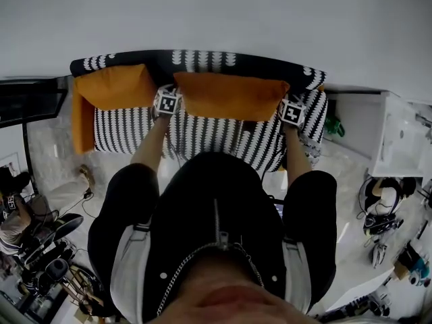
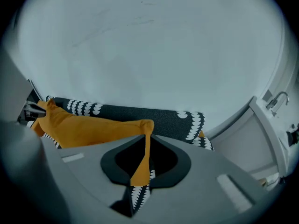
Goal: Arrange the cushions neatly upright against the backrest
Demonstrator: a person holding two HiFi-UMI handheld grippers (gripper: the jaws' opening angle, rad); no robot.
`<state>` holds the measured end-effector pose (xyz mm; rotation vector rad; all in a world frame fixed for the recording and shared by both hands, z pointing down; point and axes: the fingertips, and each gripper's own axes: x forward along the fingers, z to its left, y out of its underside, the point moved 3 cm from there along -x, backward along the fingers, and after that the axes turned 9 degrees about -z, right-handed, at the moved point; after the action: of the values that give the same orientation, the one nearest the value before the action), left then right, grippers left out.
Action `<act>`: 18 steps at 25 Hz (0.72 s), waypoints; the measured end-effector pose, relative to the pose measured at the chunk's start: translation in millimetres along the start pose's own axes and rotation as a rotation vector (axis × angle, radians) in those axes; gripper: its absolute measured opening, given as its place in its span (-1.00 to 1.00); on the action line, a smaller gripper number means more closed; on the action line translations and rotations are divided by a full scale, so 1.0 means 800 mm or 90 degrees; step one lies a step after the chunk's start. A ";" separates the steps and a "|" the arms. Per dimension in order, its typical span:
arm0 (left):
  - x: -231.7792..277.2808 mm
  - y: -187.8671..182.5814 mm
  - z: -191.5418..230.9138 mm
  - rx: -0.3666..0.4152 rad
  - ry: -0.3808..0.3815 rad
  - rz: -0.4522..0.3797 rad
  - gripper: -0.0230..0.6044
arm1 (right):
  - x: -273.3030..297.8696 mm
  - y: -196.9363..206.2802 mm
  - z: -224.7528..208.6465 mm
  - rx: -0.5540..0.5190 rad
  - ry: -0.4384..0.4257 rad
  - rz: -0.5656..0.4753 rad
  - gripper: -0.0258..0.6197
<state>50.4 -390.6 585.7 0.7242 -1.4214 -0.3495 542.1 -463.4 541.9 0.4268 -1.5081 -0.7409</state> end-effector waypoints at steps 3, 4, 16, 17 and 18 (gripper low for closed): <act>-0.018 0.006 -0.006 0.016 -0.001 -0.004 -0.79 | -0.014 0.004 0.005 0.007 0.000 -0.010 -0.91; -0.026 0.007 -0.011 0.018 0.005 -0.007 -0.82 | -0.020 0.005 0.007 0.010 -0.004 -0.017 -0.91; -0.151 0.064 -0.028 0.056 0.017 -0.075 -0.90 | -0.120 0.059 0.156 0.020 -0.093 -0.084 -0.91; -0.166 0.071 -0.026 0.056 0.020 -0.089 -0.90 | -0.134 0.066 0.176 0.019 -0.100 -0.093 -0.91; -0.182 0.077 -0.023 0.058 0.024 -0.105 -0.90 | -0.150 0.072 0.198 0.020 -0.105 -0.103 -0.91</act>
<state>35.1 -249.4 514.1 0.9206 -1.3530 -0.3984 408.0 -311.7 500.7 0.5263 -1.6555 -0.8978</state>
